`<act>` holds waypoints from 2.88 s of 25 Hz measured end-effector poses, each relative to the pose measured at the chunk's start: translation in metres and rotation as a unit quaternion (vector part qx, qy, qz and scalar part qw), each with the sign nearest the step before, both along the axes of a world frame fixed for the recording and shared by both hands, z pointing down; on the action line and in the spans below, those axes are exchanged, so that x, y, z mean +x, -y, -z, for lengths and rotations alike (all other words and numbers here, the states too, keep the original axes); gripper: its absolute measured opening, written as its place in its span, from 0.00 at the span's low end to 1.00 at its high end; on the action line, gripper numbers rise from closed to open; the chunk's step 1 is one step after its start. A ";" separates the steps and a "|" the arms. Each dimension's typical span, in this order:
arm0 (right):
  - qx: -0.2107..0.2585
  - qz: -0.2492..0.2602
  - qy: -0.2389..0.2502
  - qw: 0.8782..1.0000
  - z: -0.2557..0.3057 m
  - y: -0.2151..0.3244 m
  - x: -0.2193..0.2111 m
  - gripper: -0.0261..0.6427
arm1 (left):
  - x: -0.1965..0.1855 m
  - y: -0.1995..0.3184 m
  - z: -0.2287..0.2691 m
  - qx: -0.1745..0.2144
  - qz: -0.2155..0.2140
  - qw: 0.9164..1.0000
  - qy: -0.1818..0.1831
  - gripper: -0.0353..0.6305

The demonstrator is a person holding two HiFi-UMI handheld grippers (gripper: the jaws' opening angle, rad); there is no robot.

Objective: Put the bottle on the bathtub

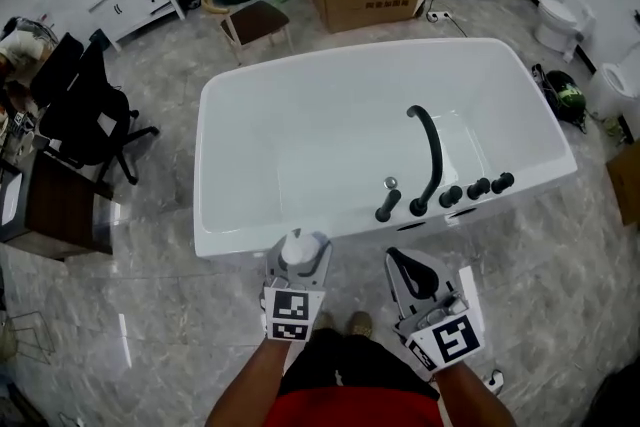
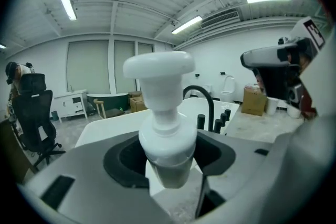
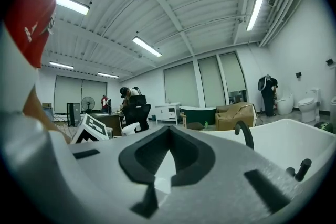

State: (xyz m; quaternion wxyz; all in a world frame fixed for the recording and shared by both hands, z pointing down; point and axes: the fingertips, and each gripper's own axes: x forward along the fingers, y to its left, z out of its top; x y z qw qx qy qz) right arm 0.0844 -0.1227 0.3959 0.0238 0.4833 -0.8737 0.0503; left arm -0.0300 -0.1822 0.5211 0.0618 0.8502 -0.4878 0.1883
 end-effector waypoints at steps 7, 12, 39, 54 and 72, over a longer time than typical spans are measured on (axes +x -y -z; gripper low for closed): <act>-0.031 -0.027 -0.009 0.999 -0.027 0.023 0.010 0.05 | 0.004 0.044 -0.069 -0.039 -0.006 0.999 0.036 0.41; -0.052 -0.041 -0.015 0.998 -0.048 0.034 0.016 0.05 | 0.007 0.066 -0.112 -0.061 -0.014 0.996 0.059 0.41; -0.095 -0.065 -0.028 0.993 -0.092 0.049 0.021 0.05 | 0.015 0.092 -0.180 -0.075 -0.042 0.995 0.049 0.50; -0.049 -0.043 0.009 0.998 -0.040 0.047 -0.008 0.05 | 0.004 0.030 -0.014 0.033 -0.059 0.997 -0.048 0.51; 0.015 0.008 0.048 0.999 0.038 -0.002 -0.034 0.05 | -0.016 -0.036 0.155 0.099 -0.041 0.987 -0.118 0.07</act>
